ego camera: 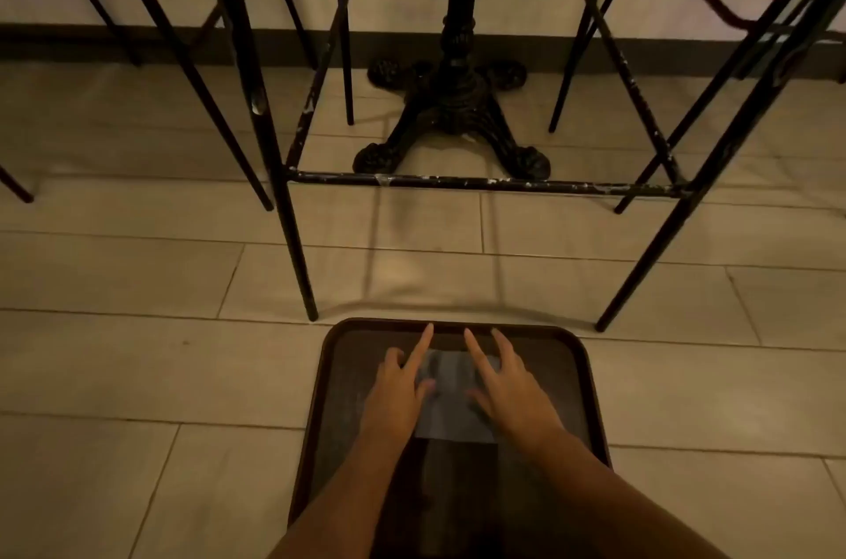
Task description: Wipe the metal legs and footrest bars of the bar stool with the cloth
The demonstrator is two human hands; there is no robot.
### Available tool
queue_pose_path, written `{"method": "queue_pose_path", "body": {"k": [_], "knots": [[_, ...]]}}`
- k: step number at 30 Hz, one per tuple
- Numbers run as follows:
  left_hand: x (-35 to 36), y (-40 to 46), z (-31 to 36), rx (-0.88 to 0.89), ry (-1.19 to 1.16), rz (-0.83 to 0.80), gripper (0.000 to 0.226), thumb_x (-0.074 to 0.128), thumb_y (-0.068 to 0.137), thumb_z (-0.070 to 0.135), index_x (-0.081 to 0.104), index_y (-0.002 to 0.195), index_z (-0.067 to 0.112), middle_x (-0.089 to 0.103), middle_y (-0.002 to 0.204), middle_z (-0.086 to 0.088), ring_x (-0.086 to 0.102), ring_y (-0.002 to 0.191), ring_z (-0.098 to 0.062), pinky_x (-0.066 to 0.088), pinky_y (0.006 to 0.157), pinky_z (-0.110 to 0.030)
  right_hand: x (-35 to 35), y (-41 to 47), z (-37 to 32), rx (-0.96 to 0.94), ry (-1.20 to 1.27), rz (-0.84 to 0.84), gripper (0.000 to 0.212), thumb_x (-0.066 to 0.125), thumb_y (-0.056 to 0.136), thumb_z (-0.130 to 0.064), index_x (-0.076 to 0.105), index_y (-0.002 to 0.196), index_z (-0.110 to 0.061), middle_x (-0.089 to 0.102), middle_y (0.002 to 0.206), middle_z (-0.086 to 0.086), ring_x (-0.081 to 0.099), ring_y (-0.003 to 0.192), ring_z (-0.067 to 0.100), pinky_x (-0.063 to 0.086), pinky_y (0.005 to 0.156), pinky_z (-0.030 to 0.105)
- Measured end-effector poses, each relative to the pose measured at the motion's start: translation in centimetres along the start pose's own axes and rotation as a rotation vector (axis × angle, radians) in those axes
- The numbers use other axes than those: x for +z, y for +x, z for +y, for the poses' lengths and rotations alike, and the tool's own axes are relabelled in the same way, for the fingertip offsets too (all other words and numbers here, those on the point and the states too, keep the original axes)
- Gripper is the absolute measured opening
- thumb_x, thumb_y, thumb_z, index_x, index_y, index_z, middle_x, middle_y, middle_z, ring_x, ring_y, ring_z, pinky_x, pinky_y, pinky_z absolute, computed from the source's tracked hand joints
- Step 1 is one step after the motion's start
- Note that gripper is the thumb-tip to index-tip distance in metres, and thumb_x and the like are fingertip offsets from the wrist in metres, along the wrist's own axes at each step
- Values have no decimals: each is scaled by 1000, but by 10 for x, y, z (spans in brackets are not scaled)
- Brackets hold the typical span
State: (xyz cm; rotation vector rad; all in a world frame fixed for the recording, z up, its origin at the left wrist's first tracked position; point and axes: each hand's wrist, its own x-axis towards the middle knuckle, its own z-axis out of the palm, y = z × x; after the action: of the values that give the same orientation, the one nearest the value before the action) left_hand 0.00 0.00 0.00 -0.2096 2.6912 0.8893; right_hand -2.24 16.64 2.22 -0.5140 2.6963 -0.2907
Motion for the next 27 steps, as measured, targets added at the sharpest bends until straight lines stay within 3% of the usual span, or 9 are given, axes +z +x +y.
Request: {"method": "queue_pose_path", "body": {"k": [3, 10, 16, 22, 27], "knots": [[10, 4, -4, -62, -56, -61, 85, 54, 90, 27, -16, 124, 60, 41, 117, -10, 51, 100, -22, 49, 88, -41, 14, 7, 5, 73, 28, -65, 81, 49, 93, -35, -15, 143, -34, -9, 153, 14, 18, 138, 30, 34, 105, 39], [30, 16, -6, -130, 10, -67, 93, 59, 86, 32, -22, 125, 55, 41, 120, -11, 48, 109, -25, 47, 90, -42, 39, 21, 10, 115, 3, -86, 87, 55, 90, -35, -13, 144, -34, -5, 151, 21, 22, 135, 33, 36, 104, 38], [40, 18, -3, -138, 17, -105, 96, 61, 85, 30, -17, 137, 47, 42, 128, -14, 43, 119, -26, 44, 94, -41, 53, 22, 7, 197, -39, -123, 93, 59, 86, -39, -13, 144, -34, 11, 145, 21, 27, 129, 31, 37, 101, 39], [45, 21, -3, -117, -108, -167, 83, 54, 90, 18, -6, 141, 43, 41, 136, -13, 45, 122, -25, 41, 100, -37, 60, 26, 3, 229, 8, -84, 93, 61, 86, -32, -9, 146, -23, 28, 133, 16, 35, 120, 27, 39, 98, 35], [42, 20, -3, -119, -207, -181, 73, 49, 92, 8, 6, 144, 34, 31, 143, -16, 36, 130, -26, 34, 104, -30, 65, 26, -2, 203, 55, -117, 75, 47, 94, -17, -7, 147, -20, 30, 136, 14, 37, 122, 27, 36, 100, 34]]}}
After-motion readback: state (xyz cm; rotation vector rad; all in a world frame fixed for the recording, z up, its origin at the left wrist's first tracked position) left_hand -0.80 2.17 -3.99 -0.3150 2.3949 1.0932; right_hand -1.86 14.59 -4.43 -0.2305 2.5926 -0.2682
